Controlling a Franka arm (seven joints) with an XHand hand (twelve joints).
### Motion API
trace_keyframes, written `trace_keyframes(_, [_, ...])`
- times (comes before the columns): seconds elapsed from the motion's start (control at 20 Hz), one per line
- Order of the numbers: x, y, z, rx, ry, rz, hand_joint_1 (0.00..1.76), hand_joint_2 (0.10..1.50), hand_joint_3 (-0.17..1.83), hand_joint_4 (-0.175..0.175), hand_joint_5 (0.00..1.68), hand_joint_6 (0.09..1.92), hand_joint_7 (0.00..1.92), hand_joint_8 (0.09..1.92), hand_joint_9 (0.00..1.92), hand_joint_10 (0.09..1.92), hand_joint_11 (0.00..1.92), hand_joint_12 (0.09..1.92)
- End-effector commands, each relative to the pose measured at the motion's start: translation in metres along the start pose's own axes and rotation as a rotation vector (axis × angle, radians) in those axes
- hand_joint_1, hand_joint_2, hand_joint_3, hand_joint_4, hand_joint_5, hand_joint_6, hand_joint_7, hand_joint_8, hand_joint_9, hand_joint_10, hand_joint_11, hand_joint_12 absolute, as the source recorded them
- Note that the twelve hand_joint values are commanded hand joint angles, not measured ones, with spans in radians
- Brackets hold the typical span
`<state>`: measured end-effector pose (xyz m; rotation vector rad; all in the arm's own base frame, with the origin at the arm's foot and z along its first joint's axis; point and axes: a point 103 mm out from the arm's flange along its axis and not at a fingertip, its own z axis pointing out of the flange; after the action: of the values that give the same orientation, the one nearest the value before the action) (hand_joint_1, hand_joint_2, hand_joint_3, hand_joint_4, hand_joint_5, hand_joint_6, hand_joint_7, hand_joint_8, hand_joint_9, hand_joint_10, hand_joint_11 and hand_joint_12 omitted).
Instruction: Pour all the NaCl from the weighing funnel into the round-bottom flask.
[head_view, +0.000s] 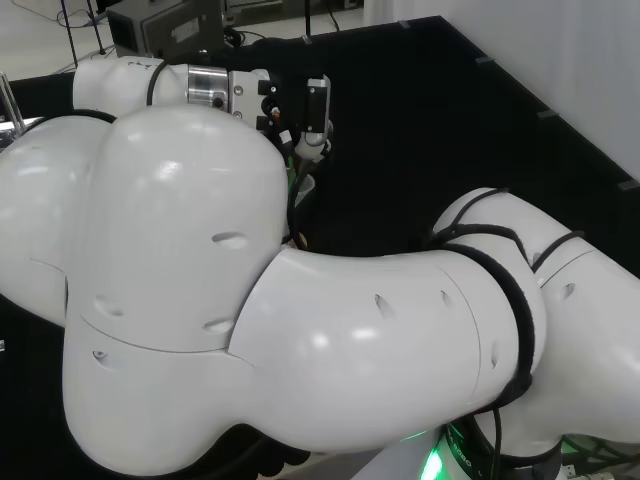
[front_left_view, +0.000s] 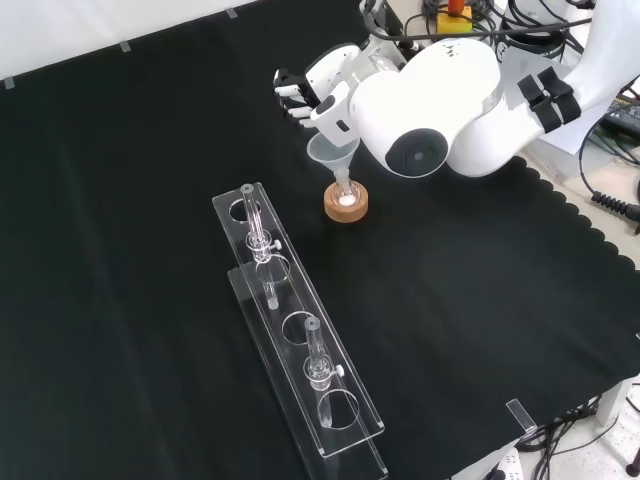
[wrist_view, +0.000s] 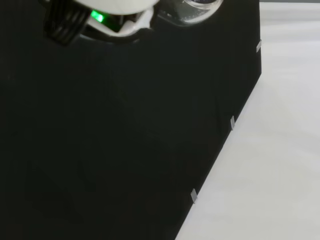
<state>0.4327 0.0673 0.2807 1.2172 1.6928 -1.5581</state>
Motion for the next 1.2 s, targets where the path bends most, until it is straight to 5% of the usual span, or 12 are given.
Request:
trace_keyframes(0.05, [-0.0006, -0.0019, -0.0013, -0.014, 0.029, -0.004, 1.10, 0.66, 0.78, 0.156, 1.13, 0.98, 0.80, 0.67, 1.12, 0.40, 0.82, 1.03])
trace_keyframes(1.2, [-0.0063, -0.0029, 0.0059, -0.044, 0.140, -0.010, 1.10, 0.66, 0.78, 0.162, 1.13, 0.97, 0.80, 0.67, 1.12, 0.40, 0.82, 1.04])
